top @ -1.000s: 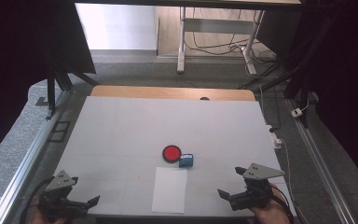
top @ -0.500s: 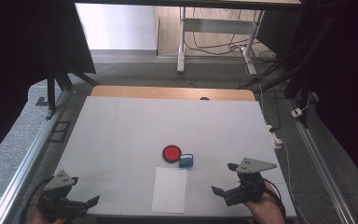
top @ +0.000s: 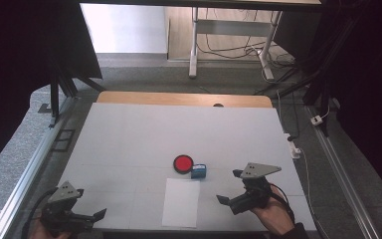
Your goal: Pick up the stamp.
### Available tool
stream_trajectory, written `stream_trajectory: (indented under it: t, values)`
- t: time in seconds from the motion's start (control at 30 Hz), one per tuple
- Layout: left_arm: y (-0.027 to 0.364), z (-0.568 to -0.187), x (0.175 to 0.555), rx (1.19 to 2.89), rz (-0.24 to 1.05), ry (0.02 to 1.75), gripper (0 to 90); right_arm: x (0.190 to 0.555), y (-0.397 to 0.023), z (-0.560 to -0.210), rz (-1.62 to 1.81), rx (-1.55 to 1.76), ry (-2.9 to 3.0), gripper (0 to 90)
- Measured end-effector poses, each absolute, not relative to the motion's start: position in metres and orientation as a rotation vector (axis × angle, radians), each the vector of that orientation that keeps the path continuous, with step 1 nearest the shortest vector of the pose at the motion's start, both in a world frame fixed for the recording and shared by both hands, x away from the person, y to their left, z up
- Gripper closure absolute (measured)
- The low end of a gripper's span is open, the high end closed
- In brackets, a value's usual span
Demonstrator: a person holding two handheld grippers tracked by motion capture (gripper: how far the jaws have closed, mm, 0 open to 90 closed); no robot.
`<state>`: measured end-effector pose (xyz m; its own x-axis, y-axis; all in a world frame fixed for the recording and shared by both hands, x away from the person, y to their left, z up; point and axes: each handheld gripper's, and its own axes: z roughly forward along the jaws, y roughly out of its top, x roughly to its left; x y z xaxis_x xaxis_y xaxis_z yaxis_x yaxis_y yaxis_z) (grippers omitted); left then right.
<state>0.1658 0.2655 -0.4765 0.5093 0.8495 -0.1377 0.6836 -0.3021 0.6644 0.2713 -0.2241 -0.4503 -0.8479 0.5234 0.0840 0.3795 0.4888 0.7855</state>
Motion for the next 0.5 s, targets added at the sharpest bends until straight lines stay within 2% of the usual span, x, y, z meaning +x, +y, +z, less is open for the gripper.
stream_trajectory:
  t: [0.5]
  values:
    - [0.265,-0.477,0.166,2.078,0.309,1.25,0.0,0.304,-0.2,-0.461,1.147,0.668,2.628,0.0]
